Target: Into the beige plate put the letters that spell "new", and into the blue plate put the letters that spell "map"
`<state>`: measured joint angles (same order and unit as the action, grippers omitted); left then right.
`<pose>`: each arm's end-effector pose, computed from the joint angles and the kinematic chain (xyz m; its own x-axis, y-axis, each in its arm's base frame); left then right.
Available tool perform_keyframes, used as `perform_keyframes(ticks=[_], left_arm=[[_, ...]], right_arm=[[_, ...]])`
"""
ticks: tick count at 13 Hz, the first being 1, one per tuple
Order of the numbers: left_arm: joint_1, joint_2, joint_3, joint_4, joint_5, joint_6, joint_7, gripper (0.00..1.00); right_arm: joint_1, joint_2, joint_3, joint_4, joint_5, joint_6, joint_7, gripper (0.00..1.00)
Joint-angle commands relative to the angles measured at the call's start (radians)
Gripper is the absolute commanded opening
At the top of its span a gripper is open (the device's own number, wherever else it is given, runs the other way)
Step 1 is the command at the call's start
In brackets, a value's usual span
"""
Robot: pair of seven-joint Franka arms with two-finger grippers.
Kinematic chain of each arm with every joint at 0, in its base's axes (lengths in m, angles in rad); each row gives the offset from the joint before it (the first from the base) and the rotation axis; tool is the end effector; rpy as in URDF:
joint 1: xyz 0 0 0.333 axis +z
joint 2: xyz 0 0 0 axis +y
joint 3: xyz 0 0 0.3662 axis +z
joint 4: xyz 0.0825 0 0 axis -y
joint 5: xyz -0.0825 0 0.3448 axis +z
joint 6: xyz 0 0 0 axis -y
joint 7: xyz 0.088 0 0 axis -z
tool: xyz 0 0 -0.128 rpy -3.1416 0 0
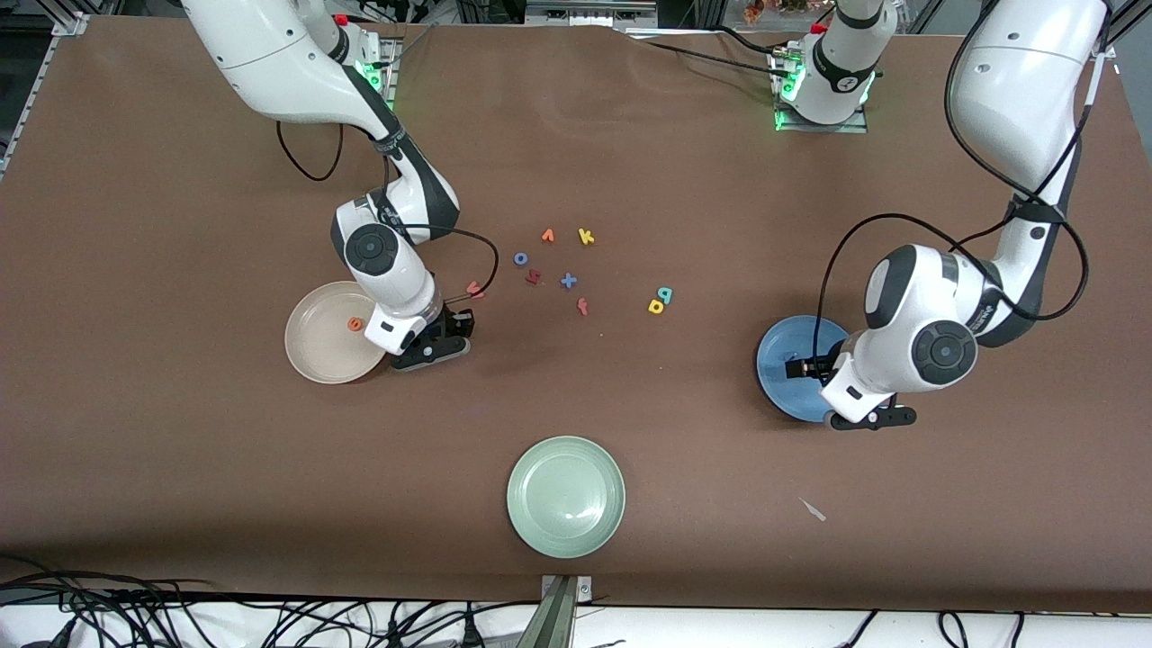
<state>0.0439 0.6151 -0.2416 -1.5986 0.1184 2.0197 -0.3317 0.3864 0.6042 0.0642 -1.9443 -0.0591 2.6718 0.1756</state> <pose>0.6594 -0.0968 0.3098 0.9787 0.1033 -0.1773 0.1020 -0.9946 -0.0161 0.5773 0.2767 0.2322 0.9449 0.3036 0.1224 0.3087 -0.9508 -0.0251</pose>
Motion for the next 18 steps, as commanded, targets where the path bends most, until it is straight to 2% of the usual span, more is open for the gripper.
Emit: perform_keyframes(ticks=[1,3,6,7,9,10,11,12,15,18], left_arm=[[0.007,-0.021,-0.011,0.011,0.012,-0.012,-0.006,1.0],[0.005,-0.023,-0.013,0.011,0.014,-0.012,-0.004,1.0],[-0.004,-0.026,-0.015,0.011,0.015,-0.012,-0.003,1.0],[-0.004,-0.041,-0.016,0.012,0.017,-0.012,-0.003,1.0],[-0.004,-0.067,-0.016,0.012,0.014,-0.012,-0.004,1.0],[-0.003,-0.077,-0.016,0.012,0.014,-0.012,-0.004,1.0],[-0.003,-0.083,-0.016,0.019,0.014,-0.012,-0.004,1.0],[-0.004,-0.084,-0.018,0.029,0.012,-0.012,-0.004,1.0],[-0.007,-0.084,-0.033,0.032,0.014,-0.012,-0.004,1.0],[-0.004,-0.083,-0.034,0.032,0.014,-0.01,0.012,1.0]], right_arm=[[-0.001,-0.044,-0.026,-0.004,-0.007,-0.062,-0.059,0.17],[-0.014,-0.093,-0.047,-0.001,-0.007,-0.136,-0.118,0.17],[-0.092,-0.2,-0.05,-0.021,-0.01,-0.295,-0.261,0.17],[-0.122,-0.236,-0.05,-0.054,-0.01,-0.337,-0.299,0.17],[-0.15,-0.3,-0.05,-0.203,-0.01,-0.259,-0.298,0.19],[-0.15,-0.311,-0.05,-0.253,-0.008,-0.203,-0.286,0.32],[-0.149,-0.311,-0.05,-0.263,-0.007,-0.187,-0.272,0.54],[-0.15,-0.311,-0.05,-0.26,-0.007,-0.188,-0.262,0.71],[-0.149,-0.314,-0.025,-0.249,0.002,-0.188,-0.204,0.71],[-0.141,-0.298,0.072,-0.24,0.001,-0.182,0.017,0.71]])
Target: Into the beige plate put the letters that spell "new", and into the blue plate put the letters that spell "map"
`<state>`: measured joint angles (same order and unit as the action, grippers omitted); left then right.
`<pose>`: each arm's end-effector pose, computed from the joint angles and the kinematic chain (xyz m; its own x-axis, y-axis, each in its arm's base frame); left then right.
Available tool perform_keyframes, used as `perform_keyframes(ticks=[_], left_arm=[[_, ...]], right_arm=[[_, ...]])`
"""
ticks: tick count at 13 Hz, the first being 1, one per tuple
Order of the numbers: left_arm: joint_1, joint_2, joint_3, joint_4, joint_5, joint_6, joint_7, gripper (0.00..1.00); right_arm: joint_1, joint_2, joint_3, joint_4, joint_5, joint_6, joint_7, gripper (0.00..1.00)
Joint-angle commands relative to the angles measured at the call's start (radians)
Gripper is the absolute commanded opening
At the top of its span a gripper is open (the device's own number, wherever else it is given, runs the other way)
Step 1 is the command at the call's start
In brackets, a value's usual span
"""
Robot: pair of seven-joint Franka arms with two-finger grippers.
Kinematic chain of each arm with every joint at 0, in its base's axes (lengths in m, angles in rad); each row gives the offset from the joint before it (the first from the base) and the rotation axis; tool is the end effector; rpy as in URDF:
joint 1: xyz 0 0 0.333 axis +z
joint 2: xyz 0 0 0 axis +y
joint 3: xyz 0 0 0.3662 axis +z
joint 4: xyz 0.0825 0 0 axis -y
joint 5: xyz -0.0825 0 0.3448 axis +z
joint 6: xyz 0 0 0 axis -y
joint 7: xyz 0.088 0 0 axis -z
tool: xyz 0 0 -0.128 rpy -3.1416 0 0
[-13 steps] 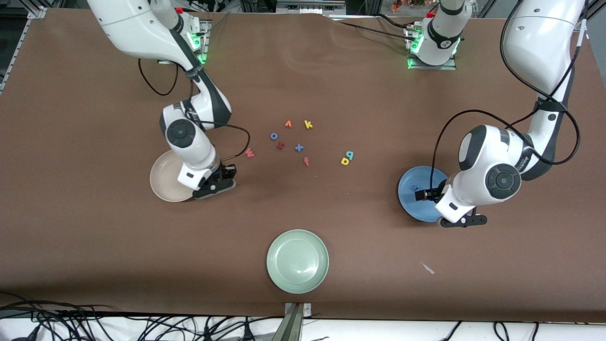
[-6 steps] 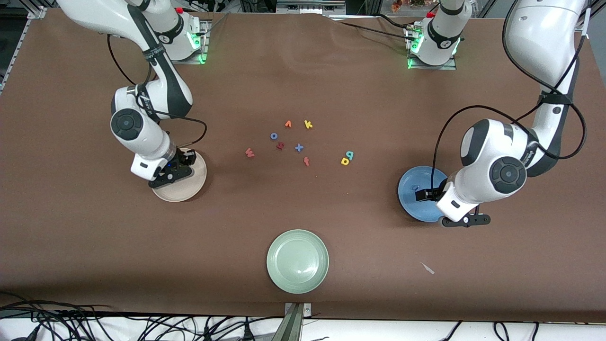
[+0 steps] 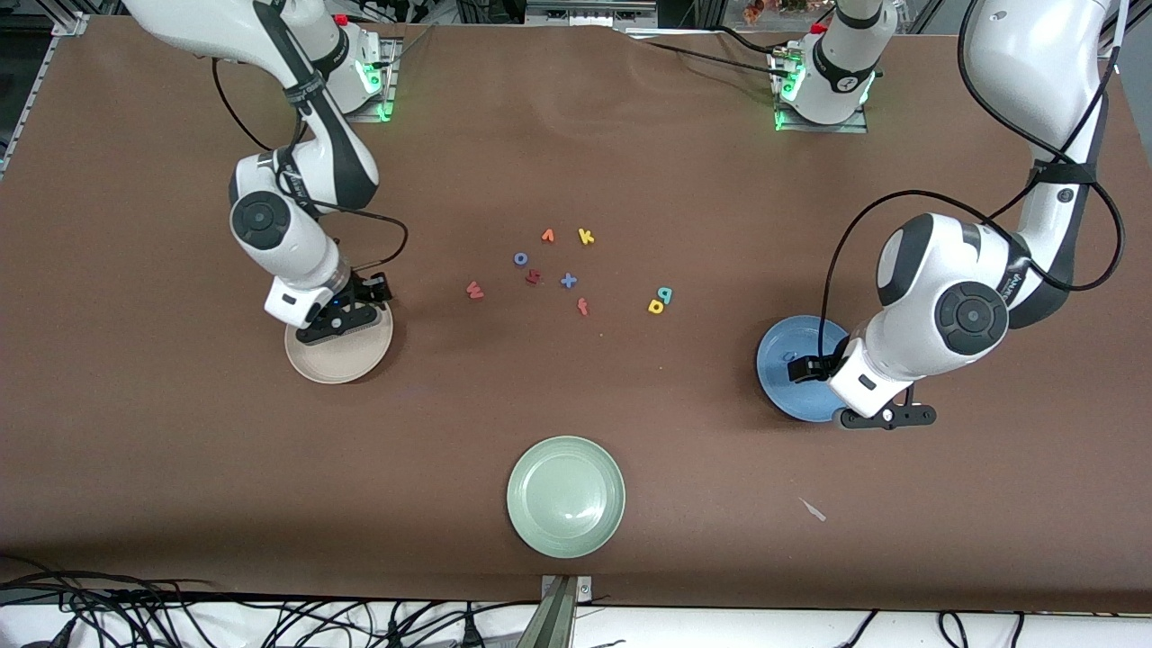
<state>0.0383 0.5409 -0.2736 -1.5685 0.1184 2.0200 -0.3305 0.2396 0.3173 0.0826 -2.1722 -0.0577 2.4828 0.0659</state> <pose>0.6633 -0.1178 0.3730 0.9945 0.0717 -0.0758 0.0729 -0.9973 0.0129 0.5267 0.1737 0.3032 0.9559 0.2936 -0.0047 0.2936 -0.9559 0.0097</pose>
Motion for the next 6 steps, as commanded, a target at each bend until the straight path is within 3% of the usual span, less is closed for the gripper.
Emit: perform_keyframes(ticks=[1,4,6], left_arm=[[-0.004,-0.007,-0.003,0.001,0.01,-0.01,0.025,1.0],[0.006,-0.007,-0.004,0.001,0.012,-0.01,0.048,1.0],[0.017,-0.007,-0.003,0.002,0.01,-0.01,0.126,1.0]], right_arm=[[0.012,0.006,0.081,-0.011,-0.01,0.022,0.19,0.71],[0.072,0.037,0.106,-0.012,-0.017,0.077,0.342,0.71],[0.115,0.061,0.106,-0.012,-0.069,0.105,0.446,0.71]])
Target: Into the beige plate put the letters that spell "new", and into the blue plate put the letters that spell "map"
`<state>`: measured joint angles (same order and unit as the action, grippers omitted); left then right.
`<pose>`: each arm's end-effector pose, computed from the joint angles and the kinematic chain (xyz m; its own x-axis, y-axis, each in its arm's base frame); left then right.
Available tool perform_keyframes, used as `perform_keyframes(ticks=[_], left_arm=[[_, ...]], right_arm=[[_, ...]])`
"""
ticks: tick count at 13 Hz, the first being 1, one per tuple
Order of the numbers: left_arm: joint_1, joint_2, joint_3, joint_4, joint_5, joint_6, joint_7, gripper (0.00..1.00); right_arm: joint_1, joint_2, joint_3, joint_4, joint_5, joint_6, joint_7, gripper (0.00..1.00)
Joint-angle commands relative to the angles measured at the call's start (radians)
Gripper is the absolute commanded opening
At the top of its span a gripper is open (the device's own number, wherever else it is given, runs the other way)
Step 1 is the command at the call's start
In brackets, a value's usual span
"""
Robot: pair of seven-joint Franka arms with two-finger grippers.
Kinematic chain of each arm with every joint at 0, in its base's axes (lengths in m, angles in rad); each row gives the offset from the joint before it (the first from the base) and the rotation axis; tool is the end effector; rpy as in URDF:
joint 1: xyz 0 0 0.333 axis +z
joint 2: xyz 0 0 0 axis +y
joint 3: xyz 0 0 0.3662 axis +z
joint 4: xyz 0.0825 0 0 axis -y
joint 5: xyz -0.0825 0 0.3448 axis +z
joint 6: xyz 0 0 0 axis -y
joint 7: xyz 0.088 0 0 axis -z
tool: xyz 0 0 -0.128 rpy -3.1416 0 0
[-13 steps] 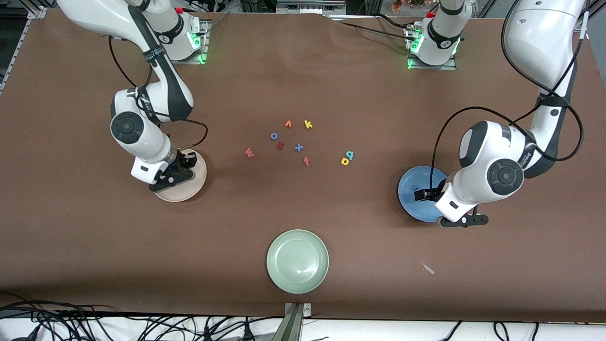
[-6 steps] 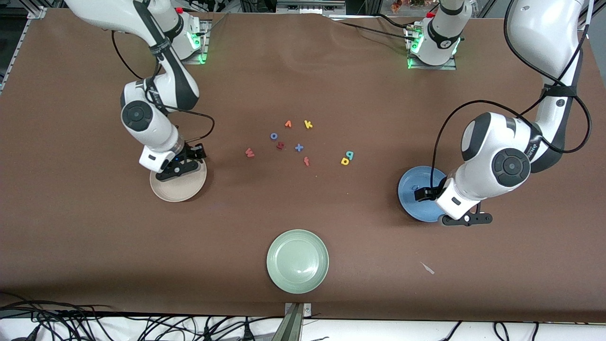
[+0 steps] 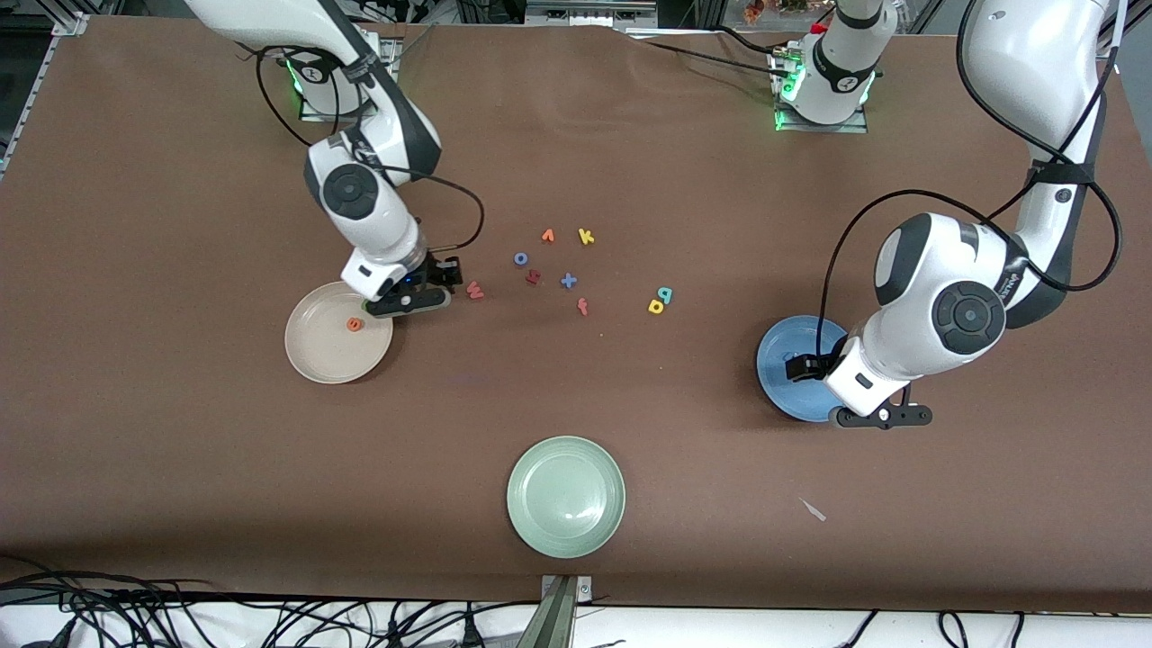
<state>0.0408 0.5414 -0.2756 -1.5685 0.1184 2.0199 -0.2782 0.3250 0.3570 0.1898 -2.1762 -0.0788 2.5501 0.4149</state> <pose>0.6634 -0.1172 0.3728 0.9969 0.0202 -0.0756 0.0216 -0.9996 0.0178 0.4895 0.2729 0.2884 0.9883 0.1515 0.0152 0.1519 -0.9880 -0.0290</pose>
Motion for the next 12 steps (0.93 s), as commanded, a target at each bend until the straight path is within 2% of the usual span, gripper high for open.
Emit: perform_keyframes(ticks=[1,3,4,7,10,12], left_arm=[[0.024,-0.008,-0.001,0.005,0.012,-0.01,0.1,1.0],[0.034,-0.008,-0.001,0.024,0.009,-0.01,0.132,1.0],[0.033,-0.004,-0.001,0.024,0.009,-0.007,0.136,1.0],[0.002,0.043,-0.004,0.022,0.01,0.002,0.134,1.0],[-0.116,0.101,-0.004,0.013,0.012,0.089,0.094,1.0],[-0.169,0.12,-0.004,0.013,0.01,0.1,0.042,1.0]], right_arm=[[0.045,0.039,0.0,-0.008,-0.097,0.056,0.155,0.71],[0.055,0.069,0.0,-0.01,-0.209,0.088,0.235,0.71],[0.055,0.079,0.0,-0.011,-0.231,0.093,0.254,0.71],[0.063,0.089,0.007,-0.014,-0.233,0.108,0.259,0.71],[0.069,0.105,0.014,-0.011,-0.233,0.133,0.272,0.71],[0.071,0.115,0.014,-0.014,-0.236,0.151,0.275,0.71]])
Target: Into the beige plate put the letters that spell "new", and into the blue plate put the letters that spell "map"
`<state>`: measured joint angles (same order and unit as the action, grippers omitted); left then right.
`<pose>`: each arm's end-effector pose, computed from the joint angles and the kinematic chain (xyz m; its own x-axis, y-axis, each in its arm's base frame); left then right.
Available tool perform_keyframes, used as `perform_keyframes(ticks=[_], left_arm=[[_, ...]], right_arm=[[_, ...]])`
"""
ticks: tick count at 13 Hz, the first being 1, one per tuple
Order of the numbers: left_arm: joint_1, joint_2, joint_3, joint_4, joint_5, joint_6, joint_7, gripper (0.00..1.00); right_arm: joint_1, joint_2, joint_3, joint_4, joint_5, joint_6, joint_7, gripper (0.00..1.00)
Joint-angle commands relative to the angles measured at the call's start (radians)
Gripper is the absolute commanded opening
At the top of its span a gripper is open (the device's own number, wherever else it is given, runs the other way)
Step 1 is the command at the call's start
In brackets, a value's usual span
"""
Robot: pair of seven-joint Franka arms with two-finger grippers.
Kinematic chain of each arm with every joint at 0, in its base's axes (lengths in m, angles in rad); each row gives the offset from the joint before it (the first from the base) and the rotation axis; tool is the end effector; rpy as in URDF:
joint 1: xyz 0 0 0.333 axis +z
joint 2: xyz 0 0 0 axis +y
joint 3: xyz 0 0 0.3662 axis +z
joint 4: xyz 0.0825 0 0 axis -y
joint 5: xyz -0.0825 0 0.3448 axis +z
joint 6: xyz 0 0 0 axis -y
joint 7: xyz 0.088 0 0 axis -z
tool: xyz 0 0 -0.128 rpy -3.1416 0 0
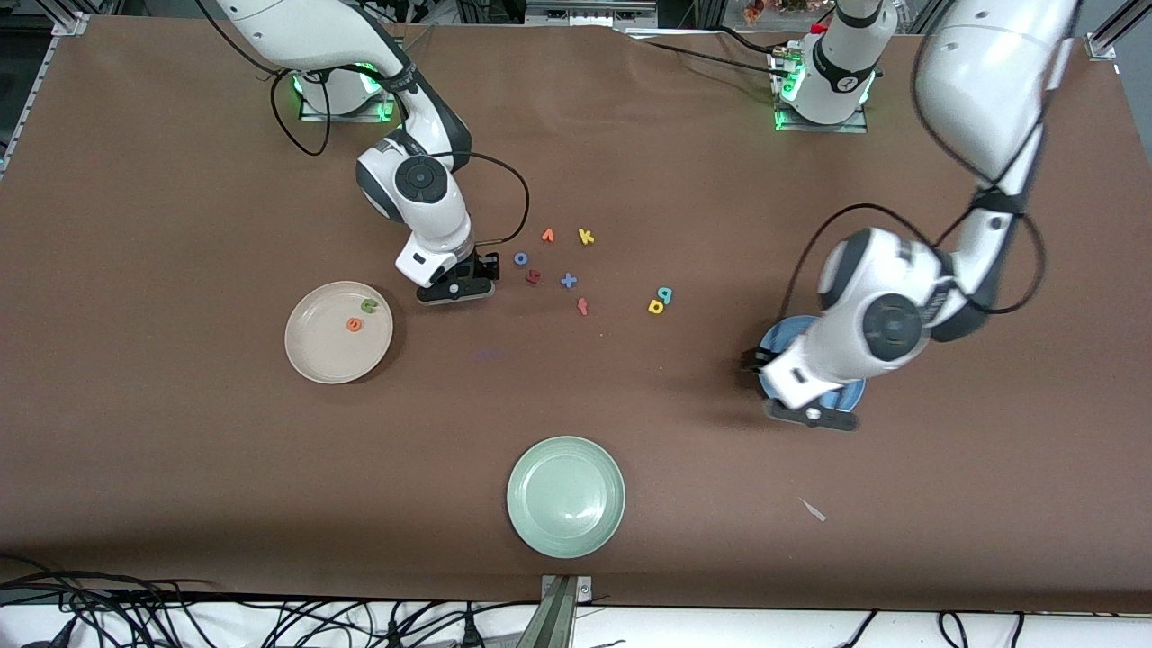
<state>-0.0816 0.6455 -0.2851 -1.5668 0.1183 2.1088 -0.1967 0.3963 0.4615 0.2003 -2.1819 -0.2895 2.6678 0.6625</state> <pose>0.6551 -0.2066 0.3121 0.9783 -0.1873 -0.0881 -0.1828 -0.9815 0.0574 0.4664 0.3197 0.2399 0.9841 0.1668 0.0617 0.1659 -0.9860 0.0191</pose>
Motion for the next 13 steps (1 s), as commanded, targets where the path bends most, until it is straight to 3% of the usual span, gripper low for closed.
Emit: perform_keyframes(ticks=[1,5,10,13], left_arm=[[-0.069,0.016,0.006,0.011,0.011,0.011,-0.076,1.0],[-0.112,0.04,0.007,0.002,0.024,0.013,-0.116,1.0],[-0.121,0.059,0.012,0.005,0.026,0.04,-0.115,1.0],[-0.116,0.069,0.014,0.014,0.026,0.051,-0.109,1.0]], right_arm=[[-0.001,0.019,0.004,-0.01,-0.026,0.047,0.028,0.71],[-0.001,0.032,0.004,-0.009,-0.06,0.06,0.028,0.59],[-0.002,0.022,-0.002,-0.006,-0.06,0.057,0.013,0.19],[-0.011,-0.027,-0.038,-0.001,-0.047,0.029,-0.062,0.16]])
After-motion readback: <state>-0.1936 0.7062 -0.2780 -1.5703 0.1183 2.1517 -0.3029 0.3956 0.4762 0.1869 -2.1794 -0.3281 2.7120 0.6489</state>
